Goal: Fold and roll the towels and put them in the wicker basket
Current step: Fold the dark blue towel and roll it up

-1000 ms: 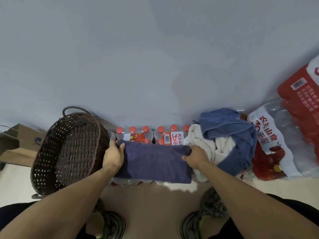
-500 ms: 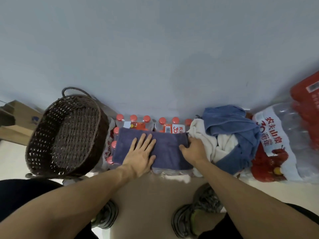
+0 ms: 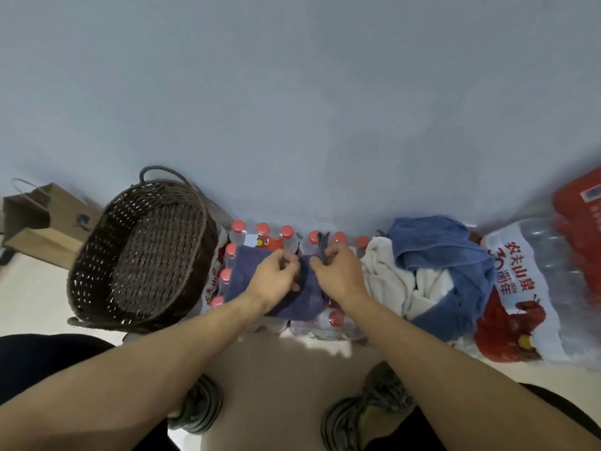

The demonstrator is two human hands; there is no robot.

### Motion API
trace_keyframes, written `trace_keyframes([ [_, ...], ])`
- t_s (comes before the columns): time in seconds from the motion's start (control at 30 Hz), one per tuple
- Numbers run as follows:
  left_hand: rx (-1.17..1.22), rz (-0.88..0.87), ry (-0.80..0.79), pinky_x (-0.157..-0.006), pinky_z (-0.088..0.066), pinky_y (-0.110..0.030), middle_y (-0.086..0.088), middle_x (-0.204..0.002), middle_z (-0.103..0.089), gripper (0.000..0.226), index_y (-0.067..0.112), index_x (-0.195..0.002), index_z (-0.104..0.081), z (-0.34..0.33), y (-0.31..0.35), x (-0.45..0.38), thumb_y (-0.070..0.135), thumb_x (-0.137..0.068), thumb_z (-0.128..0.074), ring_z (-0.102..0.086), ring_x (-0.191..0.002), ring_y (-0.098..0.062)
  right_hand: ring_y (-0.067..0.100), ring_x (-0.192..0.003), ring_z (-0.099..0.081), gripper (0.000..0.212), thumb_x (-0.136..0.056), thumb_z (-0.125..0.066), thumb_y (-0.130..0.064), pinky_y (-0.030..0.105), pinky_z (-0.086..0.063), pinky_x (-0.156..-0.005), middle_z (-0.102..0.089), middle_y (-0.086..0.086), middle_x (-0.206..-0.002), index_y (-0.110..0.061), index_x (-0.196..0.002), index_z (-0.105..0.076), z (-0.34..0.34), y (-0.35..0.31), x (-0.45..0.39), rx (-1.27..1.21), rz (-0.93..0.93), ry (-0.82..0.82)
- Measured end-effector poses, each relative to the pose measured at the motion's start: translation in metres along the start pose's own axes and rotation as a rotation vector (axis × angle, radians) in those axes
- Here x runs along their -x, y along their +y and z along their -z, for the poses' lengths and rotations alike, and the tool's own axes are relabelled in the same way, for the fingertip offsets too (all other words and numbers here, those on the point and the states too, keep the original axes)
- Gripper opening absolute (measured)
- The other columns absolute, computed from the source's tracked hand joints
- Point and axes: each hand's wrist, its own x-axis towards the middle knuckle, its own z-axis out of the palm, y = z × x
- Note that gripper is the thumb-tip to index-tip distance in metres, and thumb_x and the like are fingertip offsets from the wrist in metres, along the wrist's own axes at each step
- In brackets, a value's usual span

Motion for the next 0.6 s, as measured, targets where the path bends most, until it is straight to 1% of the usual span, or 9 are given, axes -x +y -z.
trace_keyframes([
  [0.07,0.277,0.239,-0.154,-0.073,-0.058,-0.041,-0.016,-0.085,-0.065,0.028,-0.001,-0.115,-0.059,0.007,0.013,0.000,0.015,-0.097,-0.044,-0.063,-0.070,-0.028,0.002,-0.059,-0.051,0.012,-0.083,-0.067,-0.018,0.024,-0.039,-0.062,-0.057,-0.011,-0.066,-0.017,-0.076,-0.057,-0.012,-0.014,0.006,0.004,0.085,-0.087],
  [0.13,0.372,0.297,-0.236,-0.062,-0.055,-0.034,-0.009,-0.083,-0.067,0.031,0.006,-0.110,-0.065,0.018,0.017,-0.002,0.027,-0.097,-0.046,-0.064,-0.070,-0.023,0.000,-0.053,-0.057,0.021,-0.081,-0.067,-0.010,0.013,-0.043,-0.052,-0.061,-0.008,-0.059,-0.018,-0.064,-0.057,-0.020,-0.029,0.010,-0.023,0.143,-0.186],
  [0.17,0.415,0.299,-0.246,-0.060,-0.054,-0.032,-0.007,-0.082,-0.068,0.031,0.010,-0.106,-0.066,0.023,0.016,-0.003,0.032,-0.097,-0.047,-0.065,-0.069,-0.021,0.001,-0.057,-0.062,0.023,-0.080,-0.068,-0.008,0.011,-0.048,-0.055,-0.065,-0.005,-0.062,-0.020,-0.065,-0.056,-0.023,-0.035,0.011,-0.049,0.144,-0.251],
  [0.27,0.385,0.225,-0.156,-0.076,-0.058,-0.033,-0.012,-0.095,-0.074,0.028,0.003,-0.107,-0.067,0.038,0.000,-0.008,0.027,-0.098,-0.056,-0.072,-0.086,-0.024,0.019,-0.079,-0.073,0.016,-0.079,-0.068,0.003,0.039,-0.061,-0.078,-0.073,0.008,-0.083,-0.012,-0.085,-0.066,-0.034,-0.045,0.011,-0.181,0.068,-0.516],
  [0.33,0.346,0.207,-0.107,-0.070,-0.058,-0.028,-0.012,-0.088,-0.074,0.018,0.002,-0.103,-0.066,0.048,-0.015,-0.008,0.017,-0.095,-0.062,-0.071,-0.082,-0.022,0.021,-0.077,-0.069,0.015,-0.075,-0.069,0.010,0.049,-0.059,-0.082,-0.068,0.009,-0.078,0.004,-0.088,-0.066,-0.040,-0.044,0.007,-0.264,0.023,-0.597],
  [0.4,0.324,0.238,-0.101,-0.062,-0.056,-0.029,-0.009,-0.081,-0.072,0.009,0.004,-0.094,-0.064,0.055,-0.027,-0.009,0.013,-0.092,-0.066,-0.069,-0.075,-0.018,0.019,-0.069,-0.070,0.021,-0.076,-0.075,0.004,0.041,-0.061,-0.074,-0.068,-0.001,-0.074,-0.002,-0.093,-0.065,-0.043,-0.041,0.002,-0.233,0.010,-0.556],
  [0.43,0.236,0.240,-0.061,-0.065,-0.057,-0.032,-0.011,-0.083,-0.070,0.007,0.004,-0.093,-0.063,0.058,-0.032,-0.012,0.011,-0.091,-0.066,-0.069,-0.076,-0.020,0.018,-0.068,-0.070,0.023,-0.078,-0.076,-0.003,0.034,-0.060,-0.071,-0.067,-0.006,-0.075,-0.010,-0.096,-0.065,-0.045,-0.038,-0.001,-0.131,0.068,-0.484],
  [0.53,-0.219,0.187,0.079,-0.088,-0.053,-0.038,-0.017,-0.101,-0.070,0.015,0.001,-0.103,-0.064,0.069,-0.046,-0.024,0.012,-0.092,-0.063,-0.066,-0.096,-0.031,0.018,-0.087,-0.062,0.023,-0.080,-0.074,-0.016,0.030,-0.052,-0.081,-0.064,-0.003,-0.093,-0.016,-0.103,-0.067,-0.048,-0.026,-0.007,0.253,0.378,-0.293],
  [0.6,-0.340,0.196,0.094,-0.093,-0.047,-0.033,-0.017,-0.114,-0.067,0.026,0.003,-0.118,-0.059,0.076,-0.050,-0.028,0.013,-0.094,-0.059,-0.062,-0.107,-0.031,0.021,-0.101,-0.055,0.024,-0.083,-0.072,-0.022,0.033,-0.047,-0.089,-0.062,0.002,-0.106,-0.017,-0.106,-0.069,-0.050,-0.018,-0.009,0.418,0.547,-0.309],
])
